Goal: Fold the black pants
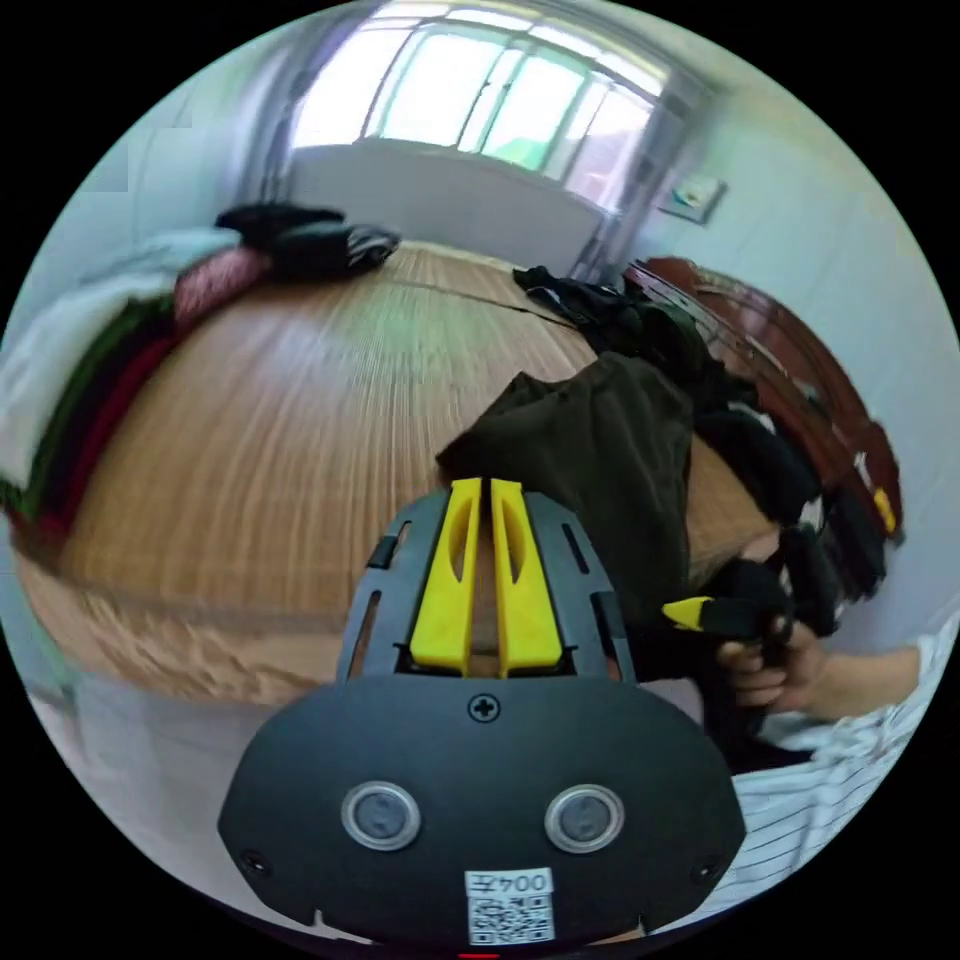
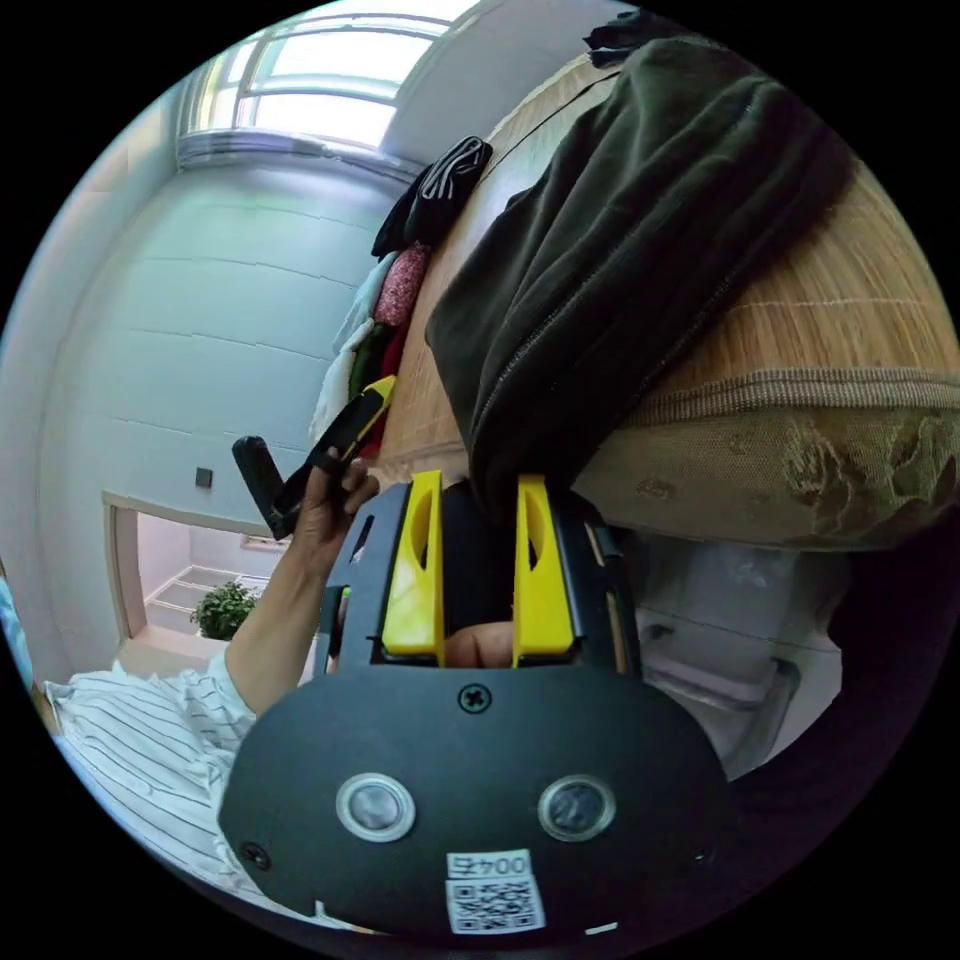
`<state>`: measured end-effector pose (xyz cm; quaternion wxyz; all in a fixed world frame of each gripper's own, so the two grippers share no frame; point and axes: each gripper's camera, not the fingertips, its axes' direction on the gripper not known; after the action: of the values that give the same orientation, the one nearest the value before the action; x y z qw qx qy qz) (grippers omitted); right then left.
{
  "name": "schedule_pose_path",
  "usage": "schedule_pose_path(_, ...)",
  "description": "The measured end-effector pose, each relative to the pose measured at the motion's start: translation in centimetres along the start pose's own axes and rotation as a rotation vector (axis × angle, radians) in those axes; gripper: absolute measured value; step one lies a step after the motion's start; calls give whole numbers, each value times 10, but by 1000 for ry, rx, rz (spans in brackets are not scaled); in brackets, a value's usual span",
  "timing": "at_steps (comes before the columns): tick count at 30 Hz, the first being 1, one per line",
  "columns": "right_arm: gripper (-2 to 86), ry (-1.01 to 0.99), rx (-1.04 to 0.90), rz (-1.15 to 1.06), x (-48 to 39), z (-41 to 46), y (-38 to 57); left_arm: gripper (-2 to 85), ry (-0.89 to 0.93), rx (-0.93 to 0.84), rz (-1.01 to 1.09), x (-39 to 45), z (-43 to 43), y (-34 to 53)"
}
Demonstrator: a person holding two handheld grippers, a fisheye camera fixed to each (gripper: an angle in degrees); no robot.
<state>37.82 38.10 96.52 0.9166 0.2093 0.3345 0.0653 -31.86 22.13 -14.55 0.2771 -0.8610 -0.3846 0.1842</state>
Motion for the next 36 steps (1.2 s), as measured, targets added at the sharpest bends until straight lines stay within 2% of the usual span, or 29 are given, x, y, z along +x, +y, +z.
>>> schedule_pose_path(2, 93, -11, -2, 45, 9, 1, -3, 51, -40, -3, 209, 11, 1, -28)
schedule_pose_path(3, 88, -9, -5, 52, 11, 1, -3, 57, -31, -16, 250, 12, 3, -36)
schedule_pose_path(8, 66, -21, -26, 98, 25, 5, -7, 89, 105, -216, 524, 11, 37, -106)
schedule_pose_path(10, 65, -31, -34, 113, 30, 6, -8, 99, 127, -285, 600, 14, 49, -125)
schedule_pose_path(14, 63, -58, -54, 131, 41, 9, -12, 94, 383, -538, 656, 19, 85, -154)
schedule_pose_path(15, 63, -61, -56, 131, 42, 9, -13, 91, 384, -553, 675, 23, 87, -156)
schedule_pose_path(21, 61, -106, -53, 151, 54, 7, -15, 64, 241, -353, 963, 82, 52, -137)
schedule_pose_path(23, 60, -127, -52, 164, 59, 7, -16, 65, 134, -280, 1072, 101, 46, -115)
schedule_pose_path(27, 58, -138, -58, 160, 63, 5, -19, 68, 36, -200, 1127, 111, 43, -109)
schedule_pose_path(33, 55, -161, -57, 164, 64, 1, -21, 82, 97, -215, 1023, 84, 40, -181)
schedule_pose_path(36, 55, -173, -48, 168, 64, -2, -20, 94, 282, -331, 963, 63, 53, -235)
